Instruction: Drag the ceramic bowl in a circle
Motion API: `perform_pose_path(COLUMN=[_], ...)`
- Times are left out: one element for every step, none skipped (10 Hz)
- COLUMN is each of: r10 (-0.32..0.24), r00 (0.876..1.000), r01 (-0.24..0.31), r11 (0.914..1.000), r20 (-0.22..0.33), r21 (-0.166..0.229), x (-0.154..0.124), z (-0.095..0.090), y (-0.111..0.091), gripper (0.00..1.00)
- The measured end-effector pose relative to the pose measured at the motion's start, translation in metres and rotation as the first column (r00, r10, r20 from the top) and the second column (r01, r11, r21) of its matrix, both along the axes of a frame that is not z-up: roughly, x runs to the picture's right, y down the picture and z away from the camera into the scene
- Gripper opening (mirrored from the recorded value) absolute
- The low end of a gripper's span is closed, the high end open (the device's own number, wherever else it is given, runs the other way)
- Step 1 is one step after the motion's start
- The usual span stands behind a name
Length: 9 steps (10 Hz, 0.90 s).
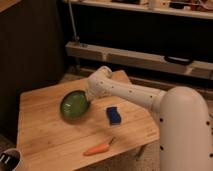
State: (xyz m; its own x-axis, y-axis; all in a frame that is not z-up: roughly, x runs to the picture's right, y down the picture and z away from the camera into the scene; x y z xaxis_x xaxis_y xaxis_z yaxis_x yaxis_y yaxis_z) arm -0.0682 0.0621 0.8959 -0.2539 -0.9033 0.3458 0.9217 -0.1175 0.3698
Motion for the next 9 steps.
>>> perform_pose_path(r10=[0.015,0.03,0.033,0.044,0.058,0.066,0.061,0.049,0.038], r00=[1.0,0.999,0.999,0.999,0.997,0.994,0.99,0.986,0.981], r01=[-0.015,-0.03,-0.033,-0.044,-0.059,-0.07,-0.07,-0.062,-0.055], r11=[0.9999,0.9995,0.9994,0.9989,0.9978,0.9964,0.9953,0.9948,0.9946], r20=[-0.008,-0.014,-0.01,0.019,0.051,0.082,0.125,0.159,0.19], r21=[-0.005,-0.005,-0.002,0.015,0.03,0.047,0.067,0.08,0.088], x=[0.022,0.043,0.055,0.061,0.064,0.062,0.05,0.035,0.015], z=[-0.005,-0.012,-0.018,-0.03,-0.039,-0.049,-0.062,-0.071,-0.079], y=[0.01,0.02,0.028,0.039,0.047,0.054,0.06,0.066,0.07], gripper=[0.0,0.0,0.0,0.0,0.0,0.0,0.0,0.0,0.0])
